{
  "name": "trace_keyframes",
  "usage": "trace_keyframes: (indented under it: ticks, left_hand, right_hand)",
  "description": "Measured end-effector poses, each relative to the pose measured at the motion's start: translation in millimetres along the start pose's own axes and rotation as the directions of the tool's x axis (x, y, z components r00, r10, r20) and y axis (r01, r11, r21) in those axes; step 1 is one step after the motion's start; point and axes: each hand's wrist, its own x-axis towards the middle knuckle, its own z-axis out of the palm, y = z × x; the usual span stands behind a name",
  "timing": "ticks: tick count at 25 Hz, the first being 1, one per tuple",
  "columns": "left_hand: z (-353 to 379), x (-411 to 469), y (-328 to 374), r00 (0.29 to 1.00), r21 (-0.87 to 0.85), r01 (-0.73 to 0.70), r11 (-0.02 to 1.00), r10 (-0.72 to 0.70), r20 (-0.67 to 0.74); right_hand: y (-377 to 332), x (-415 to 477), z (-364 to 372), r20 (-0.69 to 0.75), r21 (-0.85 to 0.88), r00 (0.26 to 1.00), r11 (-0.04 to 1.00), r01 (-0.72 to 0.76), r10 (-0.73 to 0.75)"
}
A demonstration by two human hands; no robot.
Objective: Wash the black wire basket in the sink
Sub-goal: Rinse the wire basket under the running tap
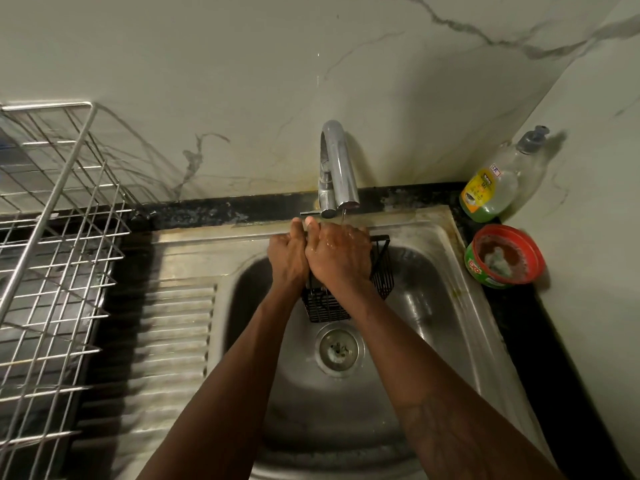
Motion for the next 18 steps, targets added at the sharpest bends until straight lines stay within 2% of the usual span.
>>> trace_keyframes:
  ticks: [2, 4, 6, 9, 10, 13, 15, 16, 18]
  left_hand:
    - [0, 4, 7, 0.999, 0.033, 0.002, 0.999, 0.0, -0.043]
    - [-1, 3, 6, 0.999, 0.028, 0.006, 1.0, -0.004, -0.05]
    - [-3, -4, -4, 1.0, 0.038, -0.026, 0.999, 0.026, 0.009]
    - [0, -16, -8, 0.998, 0.058, -0.061, 0.996, 0.059, 0.037]
    - [1, -16, -6, 0.999, 0.059, -0.049, 0.997, 0.048, 0.022]
    - [0, -14, 0, 1.0, 0.067, -0.001, 0.998, 0.002, -0.012]
    - [-3, -16, 4, 1.0, 0.047, 0.015, 0.999, -0.014, -0.026]
    - [-2, -19, 5, 1.0, 0.037, 0.019, 0.999, -0.018, -0.022]
    - [0, -29, 6, 1.0, 0.025, 0.008, 1.0, -0.008, -0.001]
  right_hand:
    - [0, -6, 4, -0.069, 0.004, 0.996, 0.998, 0.056, -0.056]
    - [9, -15, 8, -0.127, -0.022, 0.973, 0.981, 0.192, -0.193]
    - [26, -16, 1, -0.048, -0.052, 0.969, 0.969, 0.241, -0.243]
    - [37, 14, -18, 0.193, -0.068, 0.979, 0.995, 0.077, -0.063]
    - [35, 22, -21, 0.2, -0.083, 0.98, 0.996, 0.031, -0.014]
    - [31, 10, -15, 0.041, -0.057, 0.999, 0.998, -0.017, 0.019]
    - [41, -23, -1, -0.083, -0.036, 0.986, 0.99, 0.139, -0.141]
    - [50, -33, 2, -0.1, -0.04, 0.972, 0.977, 0.21, -0.214]
    - [65, -26, -1, -0.02, -0.026, 0.979, 0.979, 0.202, -0.203]
